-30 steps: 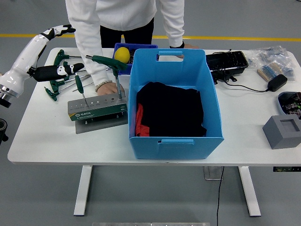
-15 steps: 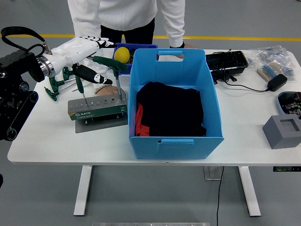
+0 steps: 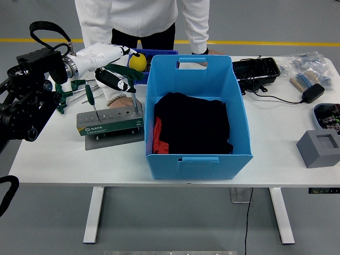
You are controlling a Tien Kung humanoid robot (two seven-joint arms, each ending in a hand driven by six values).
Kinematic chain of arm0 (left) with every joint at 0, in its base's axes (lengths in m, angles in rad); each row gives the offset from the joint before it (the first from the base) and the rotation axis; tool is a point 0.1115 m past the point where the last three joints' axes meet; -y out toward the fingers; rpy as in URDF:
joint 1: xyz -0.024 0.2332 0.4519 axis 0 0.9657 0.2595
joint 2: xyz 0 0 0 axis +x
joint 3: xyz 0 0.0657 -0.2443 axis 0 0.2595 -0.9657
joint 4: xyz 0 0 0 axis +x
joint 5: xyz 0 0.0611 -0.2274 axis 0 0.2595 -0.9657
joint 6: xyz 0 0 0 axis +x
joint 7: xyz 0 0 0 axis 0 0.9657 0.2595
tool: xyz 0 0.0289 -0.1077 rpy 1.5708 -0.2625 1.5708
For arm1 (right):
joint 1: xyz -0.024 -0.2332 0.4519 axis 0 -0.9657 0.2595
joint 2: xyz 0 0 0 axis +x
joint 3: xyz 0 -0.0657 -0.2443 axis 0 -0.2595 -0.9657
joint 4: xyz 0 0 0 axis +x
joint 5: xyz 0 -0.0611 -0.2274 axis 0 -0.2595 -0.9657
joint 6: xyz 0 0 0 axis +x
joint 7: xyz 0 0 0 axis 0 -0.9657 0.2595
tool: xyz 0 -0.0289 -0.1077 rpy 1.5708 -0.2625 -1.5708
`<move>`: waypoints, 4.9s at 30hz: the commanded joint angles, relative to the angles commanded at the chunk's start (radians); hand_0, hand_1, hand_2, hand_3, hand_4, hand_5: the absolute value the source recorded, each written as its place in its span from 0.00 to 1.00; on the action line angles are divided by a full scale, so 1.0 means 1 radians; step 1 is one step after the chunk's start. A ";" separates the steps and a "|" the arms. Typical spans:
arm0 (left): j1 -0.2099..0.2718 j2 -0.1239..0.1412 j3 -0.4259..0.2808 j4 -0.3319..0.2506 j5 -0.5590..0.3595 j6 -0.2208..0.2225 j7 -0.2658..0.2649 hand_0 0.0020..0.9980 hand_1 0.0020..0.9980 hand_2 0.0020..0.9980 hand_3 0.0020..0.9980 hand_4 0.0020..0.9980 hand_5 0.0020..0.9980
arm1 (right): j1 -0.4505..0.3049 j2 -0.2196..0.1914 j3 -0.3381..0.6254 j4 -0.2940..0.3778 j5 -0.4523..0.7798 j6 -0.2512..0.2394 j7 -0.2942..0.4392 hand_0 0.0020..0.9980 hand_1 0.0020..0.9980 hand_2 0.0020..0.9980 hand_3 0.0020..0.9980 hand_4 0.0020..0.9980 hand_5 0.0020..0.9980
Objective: Lift tool from toolbox,place it in box,lift tool from toolbox,place it in box
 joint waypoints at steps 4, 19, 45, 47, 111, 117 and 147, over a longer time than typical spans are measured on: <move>-0.032 -0.014 0.060 0.051 0.000 0.010 0.005 0.72 0.72 0.76 0.74 1.00 0.65 | 0.000 -0.001 0.002 0.001 -0.004 0.000 -0.002 0.65 0.64 0.72 0.58 0.82 0.69; -0.093 -0.037 0.171 0.157 0.000 0.097 0.048 0.51 0.48 0.52 0.55 1.00 0.70 | -0.004 -0.005 0.007 0.004 -0.013 -0.003 -0.004 0.65 0.64 0.72 0.58 0.82 0.68; -0.101 -0.052 0.223 0.155 -0.049 0.078 0.135 0.12 0.04 0.11 0.15 1.00 0.77 | 0.001 -0.007 0.017 0.004 -0.026 -0.005 -0.006 0.65 0.64 0.72 0.58 0.82 0.68; -0.102 -0.052 0.225 0.156 -0.066 0.077 0.142 0.12 0.04 0.11 0.15 1.00 0.77 | 0.001 -0.008 0.016 0.004 -0.025 -0.004 -0.006 0.65 0.64 0.72 0.58 0.82 0.68; -0.192 0.030 0.225 -0.053 -0.298 0.102 0.116 0.09 0.00 0.00 0.02 0.73 0.53 | -0.010 -0.007 0.042 0.000 -0.055 -0.010 -0.008 0.65 0.64 0.71 0.58 0.82 0.68; -0.184 0.023 0.241 -0.088 -0.335 0.087 0.127 0.09 0.00 0.00 0.02 0.72 0.54 | -0.014 -0.005 0.048 0.000 -0.061 -0.010 -0.010 0.65 0.64 0.71 0.58 0.82 0.68; -0.256 0.049 0.239 -0.238 -0.403 0.067 0.172 0.10 0.00 0.01 0.03 0.67 0.52 | -0.009 -0.005 0.053 -0.001 -0.070 -0.009 -0.013 0.65 0.64 0.71 0.58 0.82 0.68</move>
